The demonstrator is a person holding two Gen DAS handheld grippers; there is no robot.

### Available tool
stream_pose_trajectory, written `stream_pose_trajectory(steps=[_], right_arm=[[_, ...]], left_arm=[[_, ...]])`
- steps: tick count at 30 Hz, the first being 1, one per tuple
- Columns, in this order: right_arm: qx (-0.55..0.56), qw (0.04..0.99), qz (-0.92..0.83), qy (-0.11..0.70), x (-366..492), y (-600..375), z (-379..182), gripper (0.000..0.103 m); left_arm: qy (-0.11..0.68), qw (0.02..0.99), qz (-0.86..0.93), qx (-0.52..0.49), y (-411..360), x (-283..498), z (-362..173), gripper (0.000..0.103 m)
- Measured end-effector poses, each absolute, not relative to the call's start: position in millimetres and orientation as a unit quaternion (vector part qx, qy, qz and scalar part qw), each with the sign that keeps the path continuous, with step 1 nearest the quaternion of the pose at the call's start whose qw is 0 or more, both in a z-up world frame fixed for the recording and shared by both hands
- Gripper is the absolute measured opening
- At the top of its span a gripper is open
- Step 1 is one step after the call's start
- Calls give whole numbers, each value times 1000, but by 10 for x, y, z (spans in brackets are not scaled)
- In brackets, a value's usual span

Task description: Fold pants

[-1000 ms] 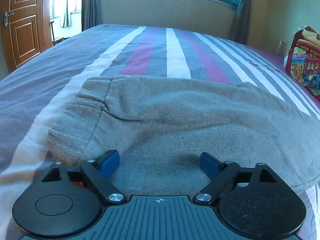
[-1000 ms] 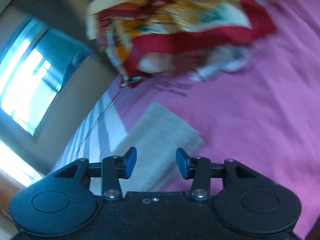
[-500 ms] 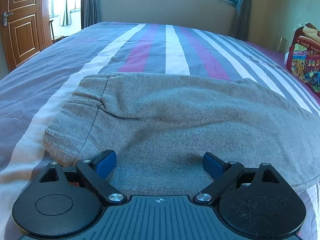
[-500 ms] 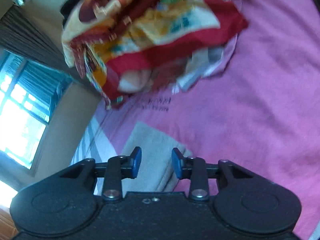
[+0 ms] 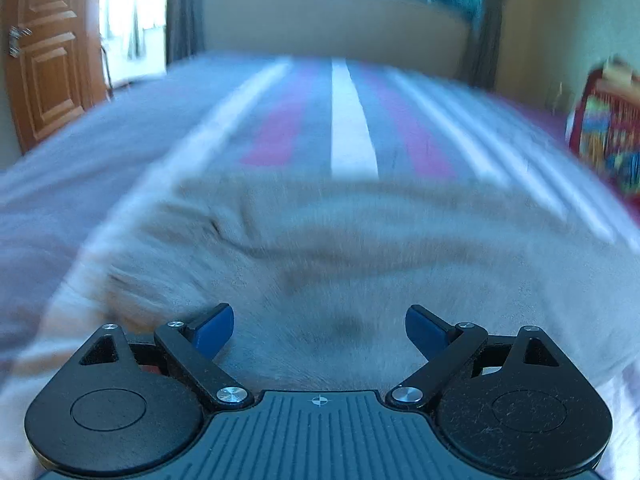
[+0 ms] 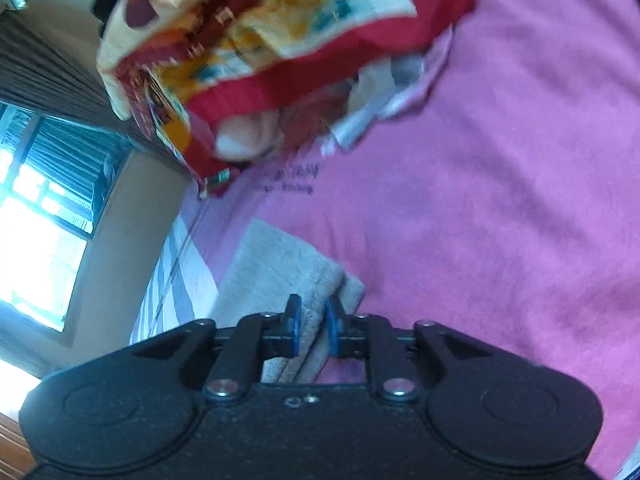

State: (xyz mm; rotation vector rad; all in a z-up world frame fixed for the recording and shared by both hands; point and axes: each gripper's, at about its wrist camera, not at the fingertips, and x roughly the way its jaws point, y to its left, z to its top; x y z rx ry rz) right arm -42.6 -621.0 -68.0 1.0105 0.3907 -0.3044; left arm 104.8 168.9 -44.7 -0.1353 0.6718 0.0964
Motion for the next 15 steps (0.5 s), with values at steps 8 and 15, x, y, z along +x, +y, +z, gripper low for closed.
stream_pose_trajectory(steps=[8, 15], right_arm=[[467, 843, -147, 222, -65, -6231, -712, 54], [406, 890, -94, 186, -139, -6194, -412, 15]], left_arm=[[400, 893, 173, -109, 2243, 1036, -768, 99], [382, 893, 167, -172, 2408, 957, -937, 103]])
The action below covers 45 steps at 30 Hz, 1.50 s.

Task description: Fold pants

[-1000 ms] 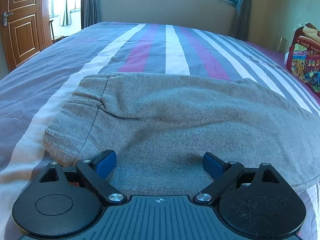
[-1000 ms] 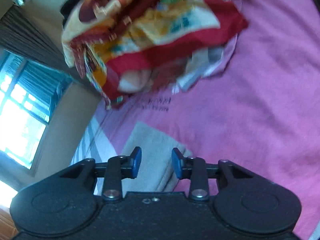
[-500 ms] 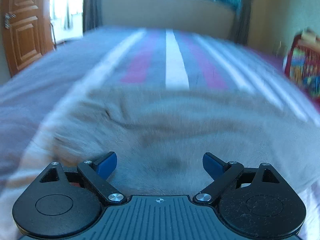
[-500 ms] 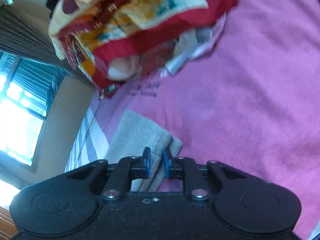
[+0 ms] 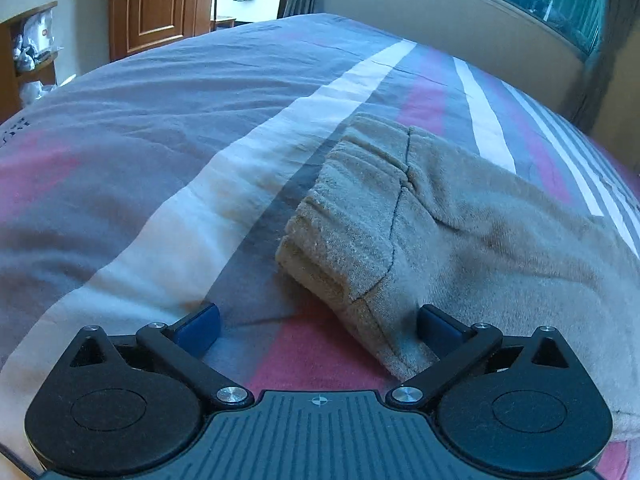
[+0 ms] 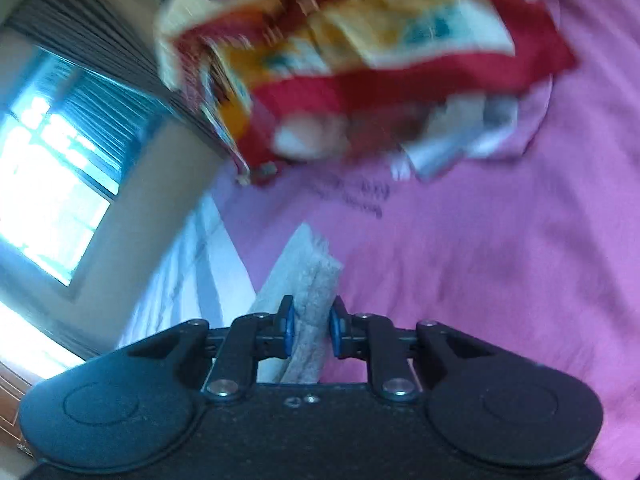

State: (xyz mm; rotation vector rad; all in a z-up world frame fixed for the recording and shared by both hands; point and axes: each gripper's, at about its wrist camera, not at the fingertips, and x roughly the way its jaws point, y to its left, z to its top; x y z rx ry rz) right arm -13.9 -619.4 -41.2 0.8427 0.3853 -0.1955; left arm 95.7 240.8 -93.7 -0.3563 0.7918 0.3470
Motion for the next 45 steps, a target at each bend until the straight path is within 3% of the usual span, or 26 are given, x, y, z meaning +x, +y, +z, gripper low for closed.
stream_pose_trajectory(steps=[3, 5, 8, 9, 11, 14, 17, 19, 21, 26, 33, 40, 45], right_arm=[[444, 852, -144, 237, -145, -6442, -803, 13], [464, 848, -126, 222, -214, -6486, -841, 15], [477, 843, -124, 214, -292, -6458, -782, 32], [492, 837, -123, 205, -344, -6449, -773, 48], [516, 830, -99, 187, -462, -6387, -768, 62], [524, 825, -58, 203, -453, -6205, -782, 61], [509, 826, -80, 229, -313, -6134, -851, 48], [523, 818, -85, 223, -227, -6202, -898, 37], [534, 809, -94, 228, -146, -6275, -954, 11], [499, 828, -95, 235, -130, -6249, -918, 8], [338, 909, -80, 231, 27, -5578, 45, 8], [199, 955, 42, 216, 543, -4113, 819, 8], [117, 946, 162, 255, 728, -2866, 676, 8]], left_arm=[[382, 893, 166, -173, 2428, 962, -953, 103], [381, 893, 164, -174, 2449, 964, -963, 103], [375, 896, 165, -173, 2424, 945, -963, 103], [372, 897, 165, -173, 2415, 936, -963, 103], [369, 898, 165, -174, 2403, 923, -962, 103], [369, 899, 163, -174, 2402, 919, -962, 103], [370, 899, 160, -174, 2406, 913, -953, 103], [368, 899, 159, -174, 2407, 902, -952, 103], [365, 901, 159, -173, 2401, 893, -959, 103], [360, 903, 159, -174, 2388, 863, -943, 103], [311, 917, 156, -195, 2461, 560, -688, 103], [348, 912, 113, -185, 2463, 276, -802, 103], [351, 917, 101, -160, 2398, 31, -757, 103]])
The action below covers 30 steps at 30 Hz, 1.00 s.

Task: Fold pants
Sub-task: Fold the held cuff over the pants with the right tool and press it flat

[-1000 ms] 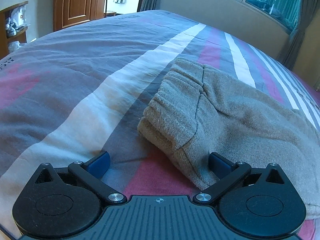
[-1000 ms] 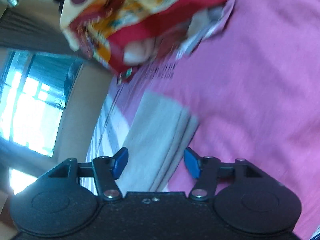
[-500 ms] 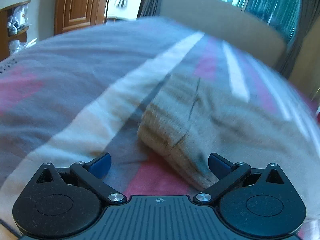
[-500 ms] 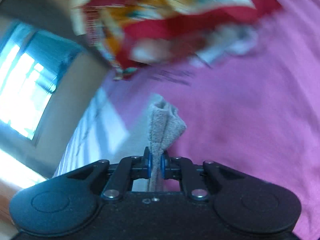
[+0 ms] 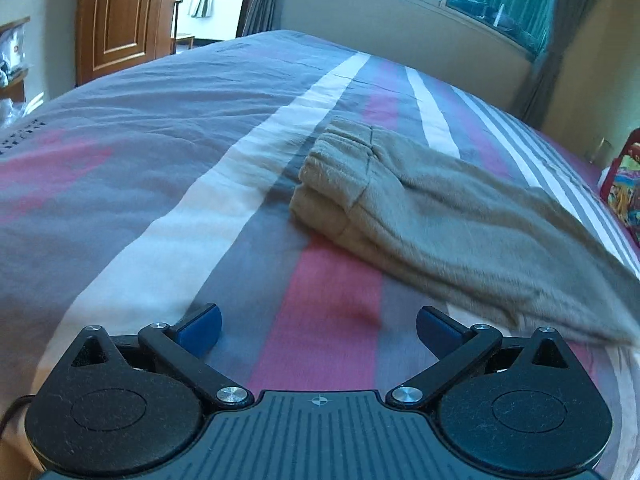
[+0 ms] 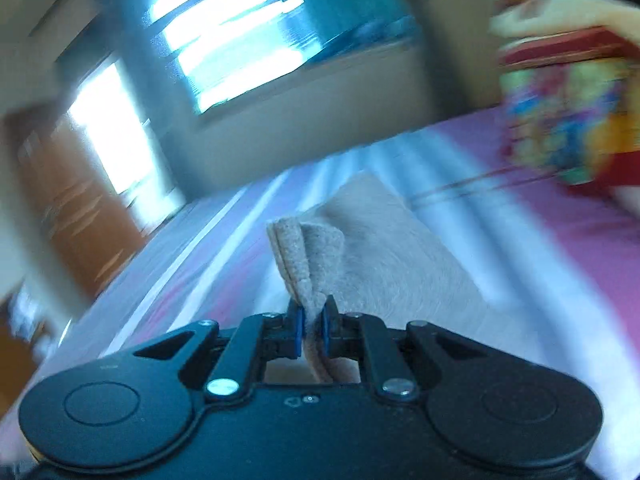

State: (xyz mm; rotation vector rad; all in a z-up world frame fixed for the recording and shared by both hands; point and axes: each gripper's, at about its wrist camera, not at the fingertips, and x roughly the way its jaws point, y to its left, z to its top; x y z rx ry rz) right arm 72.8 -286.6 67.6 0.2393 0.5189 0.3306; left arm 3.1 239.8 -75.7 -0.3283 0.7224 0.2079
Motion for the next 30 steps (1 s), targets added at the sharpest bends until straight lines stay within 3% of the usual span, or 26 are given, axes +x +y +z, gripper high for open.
stream_pose_trajectory(steps=[5, 11, 18, 19, 21, 23, 30], right_arm=[[8, 879, 270, 393, 677, -1918, -311, 11], [-46, 891, 260, 370, 442, -1833, -424, 11], [-101, 889, 263, 360, 300, -1586, -416, 20], [-103, 890, 267, 355, 251, -1563, -385, 23], [-98, 887, 309, 328, 207, -1515, -327, 45], [-83, 890, 329, 304, 126, -1537, -233, 52], [-55, 901, 298, 309, 279, -1588, -246, 41]], left_arm=[[330, 914, 94, -216, 2556, -138, -759, 103], [320, 906, 89, -261, 2673, -143, -841, 103], [319, 908, 92, -257, 2636, -167, -823, 103], [319, 907, 93, -257, 2636, -164, -825, 103], [321, 907, 94, -257, 2635, -157, -828, 103], [322, 906, 96, -256, 2628, -148, -833, 103], [329, 908, 98, -241, 2579, -119, -839, 103]])
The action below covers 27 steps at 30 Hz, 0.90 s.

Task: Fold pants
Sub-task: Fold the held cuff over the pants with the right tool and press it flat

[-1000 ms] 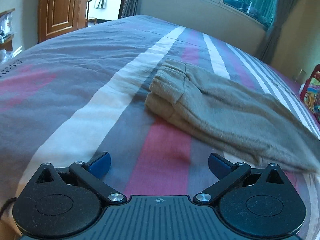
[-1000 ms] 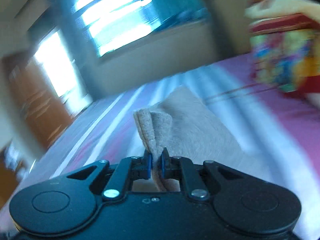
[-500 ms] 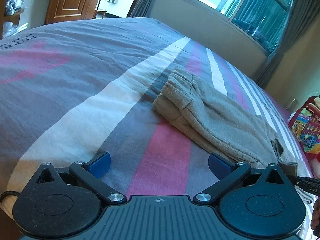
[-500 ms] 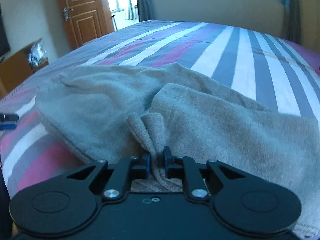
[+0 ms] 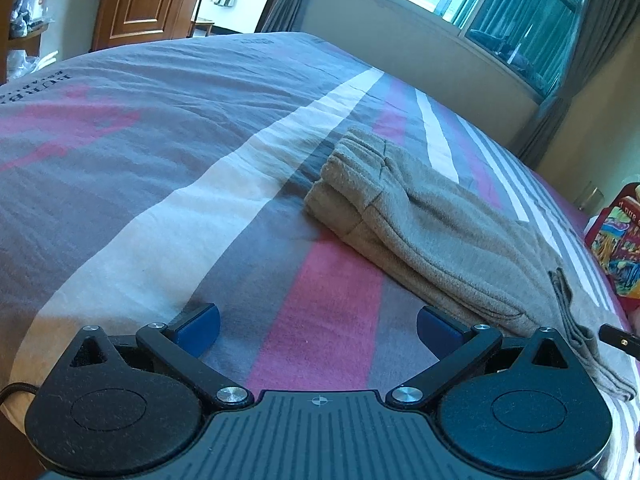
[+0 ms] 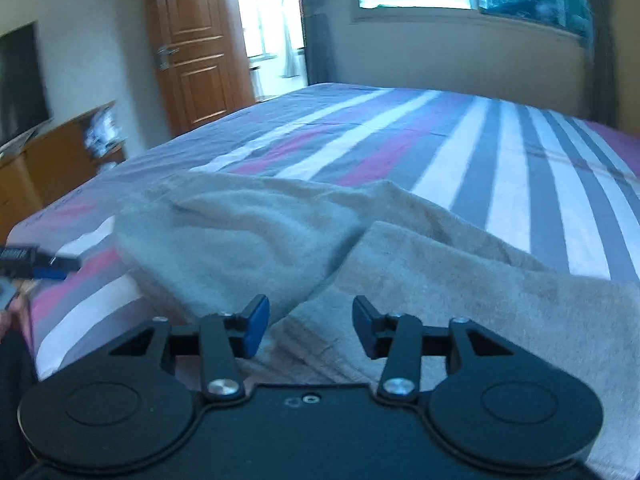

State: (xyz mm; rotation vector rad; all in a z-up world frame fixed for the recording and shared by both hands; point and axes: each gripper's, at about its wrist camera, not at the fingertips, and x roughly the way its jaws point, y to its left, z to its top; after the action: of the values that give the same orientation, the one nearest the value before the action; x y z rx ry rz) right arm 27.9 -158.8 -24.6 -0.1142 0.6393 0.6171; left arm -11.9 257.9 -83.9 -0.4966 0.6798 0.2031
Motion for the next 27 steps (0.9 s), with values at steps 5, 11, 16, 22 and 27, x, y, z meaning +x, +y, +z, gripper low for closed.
stream_pose_trajectory(steps=[5, 11, 16, 22, 27], right_arm=[[-22, 867, 295, 401, 466, -1528, -533, 23], [24, 910, 259, 323, 326, -2226, -103, 20], [43, 939, 92, 329, 310, -3118, -273, 22], [86, 939, 96, 319, 183, -3453, -425, 23], [86, 945, 90, 301, 267, -3475, -390, 23]], left_arm=[[335, 908, 102, -231, 2561, -94, -842, 103], [341, 910, 111, -206, 2473, -37, -829, 103], [339, 914, 128, -184, 2379, 8, -793, 103], [260, 945, 69, -186, 1791, 137, -440, 103], [268, 950, -63, -148, 862, 745, -282, 77]])
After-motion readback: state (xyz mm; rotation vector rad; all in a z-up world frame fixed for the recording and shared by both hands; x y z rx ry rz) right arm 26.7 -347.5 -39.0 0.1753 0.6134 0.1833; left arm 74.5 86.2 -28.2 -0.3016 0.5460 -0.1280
